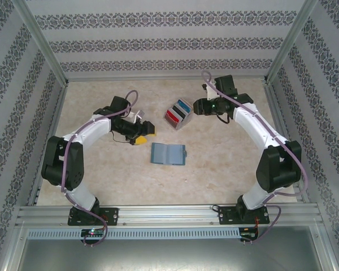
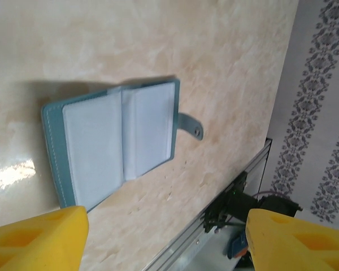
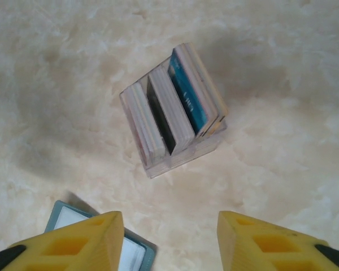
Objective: Put the credit cards into the card holder
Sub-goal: Move the storage box to the top-center of the table, then rotate the storage box at the top-center of the table.
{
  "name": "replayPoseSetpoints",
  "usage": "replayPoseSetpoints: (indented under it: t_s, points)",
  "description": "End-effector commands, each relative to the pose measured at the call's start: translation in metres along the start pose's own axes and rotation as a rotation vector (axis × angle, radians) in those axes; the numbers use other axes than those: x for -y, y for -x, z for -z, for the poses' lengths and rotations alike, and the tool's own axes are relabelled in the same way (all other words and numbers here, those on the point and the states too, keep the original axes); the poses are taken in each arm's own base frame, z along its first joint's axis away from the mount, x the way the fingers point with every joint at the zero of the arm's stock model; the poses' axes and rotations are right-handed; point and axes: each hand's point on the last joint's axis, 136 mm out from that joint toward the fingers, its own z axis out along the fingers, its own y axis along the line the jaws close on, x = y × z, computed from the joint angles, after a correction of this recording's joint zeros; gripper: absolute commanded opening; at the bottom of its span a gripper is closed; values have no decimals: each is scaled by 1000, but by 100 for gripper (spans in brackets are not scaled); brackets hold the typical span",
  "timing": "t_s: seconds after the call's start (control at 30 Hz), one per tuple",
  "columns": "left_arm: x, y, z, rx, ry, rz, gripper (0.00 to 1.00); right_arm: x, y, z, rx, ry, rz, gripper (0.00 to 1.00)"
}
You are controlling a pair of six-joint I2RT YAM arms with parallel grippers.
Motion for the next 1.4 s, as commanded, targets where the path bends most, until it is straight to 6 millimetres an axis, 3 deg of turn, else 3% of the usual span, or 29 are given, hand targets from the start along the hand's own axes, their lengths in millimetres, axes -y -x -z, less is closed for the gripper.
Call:
replayPoseSetpoints:
  t_s: [0.0,0.03,0.1,0.2,0.37,0.47,0.6,0.73,0.87,0.97,1.1,1.27,1.37]
  points:
    - [4,21,12,93,46,39,74,8,25,24,85,22,-33,51]
    - [2,25,13,109,66,50,74,13,28,26,95,9,-47,51]
    - [-4,31,15,135,112,55,74,22,26,28,103,-37,-69,40]
    - [-28,38,14,168,270,35,73,22,13,27,131,-50,-81,38]
    - [-7,25,-23,100,280,-154,73,10,-9,41,171,-8,-82,49]
    - [-4,5,-31,88,277,-122,71,6,-23,44,129,9,-98,47]
    - [2,-17,-19,156,217,-122,73,15,-29,29,102,2,-165,54]
    - [4,-15,9,210,309,-220,85,29,-23,3,137,-29,-341,59]
    - [22,12,8,201,236,-290,92,36,-33,-17,183,-82,-507,62]
    - [38,50,-1,217,149,-304,96,38,-40,-31,219,-44,-638,64]
    - [52,106,-23,220,75,-324,96,49,-33,-40,295,0,-722,68]
    - [46,171,-45,292,38,-308,96,47,-19,-58,265,113,-863,76]
    - [45,195,-53,340,-15,-302,96,45,-13,-71,264,209,-985,78]
